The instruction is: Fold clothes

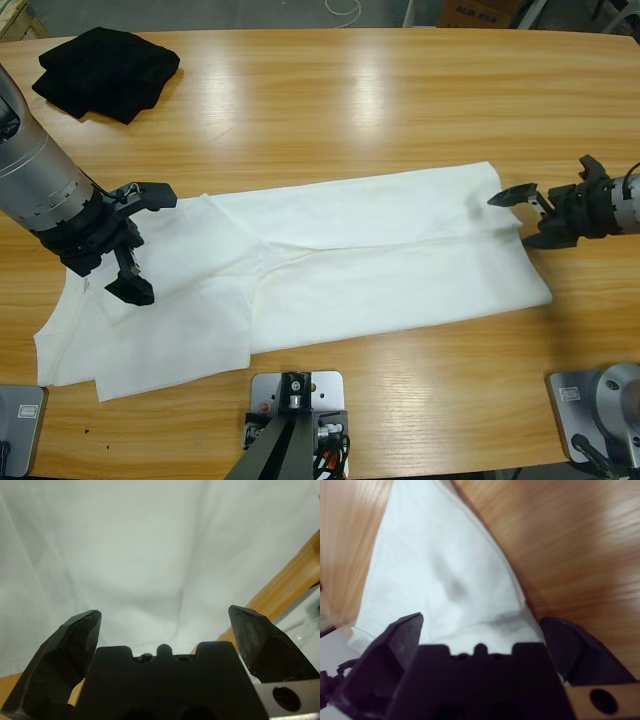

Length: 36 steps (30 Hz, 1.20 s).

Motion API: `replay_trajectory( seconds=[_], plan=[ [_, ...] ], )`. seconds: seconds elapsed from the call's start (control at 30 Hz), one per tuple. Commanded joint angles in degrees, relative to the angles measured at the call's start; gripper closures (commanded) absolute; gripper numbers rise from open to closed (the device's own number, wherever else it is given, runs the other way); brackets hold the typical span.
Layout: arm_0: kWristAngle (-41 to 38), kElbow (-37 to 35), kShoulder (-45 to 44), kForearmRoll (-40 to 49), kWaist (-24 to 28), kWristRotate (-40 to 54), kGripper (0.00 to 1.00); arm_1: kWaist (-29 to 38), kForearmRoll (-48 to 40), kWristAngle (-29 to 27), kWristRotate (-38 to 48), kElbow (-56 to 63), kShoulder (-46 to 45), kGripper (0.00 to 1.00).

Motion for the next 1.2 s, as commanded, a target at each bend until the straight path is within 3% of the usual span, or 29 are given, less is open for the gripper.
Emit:
replay_trajectory(
  seconds=[0.03, 0.3, 0.43, 0.6, 0.77, 0.87, 1.2],
  plan=[
    [-0.8, -0.8, 0.0, 1.0, -0.4, -1.2, 0.009, -0.7, -0.7, 3.7, 0.2, 2.4, 8.4, 0.142],
    [-0.7, -2.1, 0.2, 1.3, -0.4, -1.9, 0.009, -0.6, -1.6, 4.2, 0.9, 2.5, 11.5, 0.150],
    [-0.7, -1.9, 0.2, 1.3, -0.4, -2.0, 0.009, -0.1, -2.7, 4.2, 0.8, 2.6, 12.6, 0.278],
    [-0.6, -1.9, 0.2, 1.4, -0.4, -2.0, 0.009, 1.1, -3.2, 4.0, 0.6, 2.6, 12.9, 0.635],
    [-0.6, -1.6, 0.2, 1.4, -0.4, -2.0, 0.009, 1.2, -3.3, 3.8, -1.4, 2.6, 12.0, 0.790],
    [-0.6, -1.4, 0.4, 1.4, -0.4, -2.0, 0.009, 1.2, -3.6, 3.9, -2.4, 2.6, 11.2, 0.990],
    [-0.6, -1.5, 0.9, 1.3, -0.4, -2.1, 0.009, 1.2, -5.4, 6.8, -2.9, 2.5, 9.4, 1.000]
  ],
)
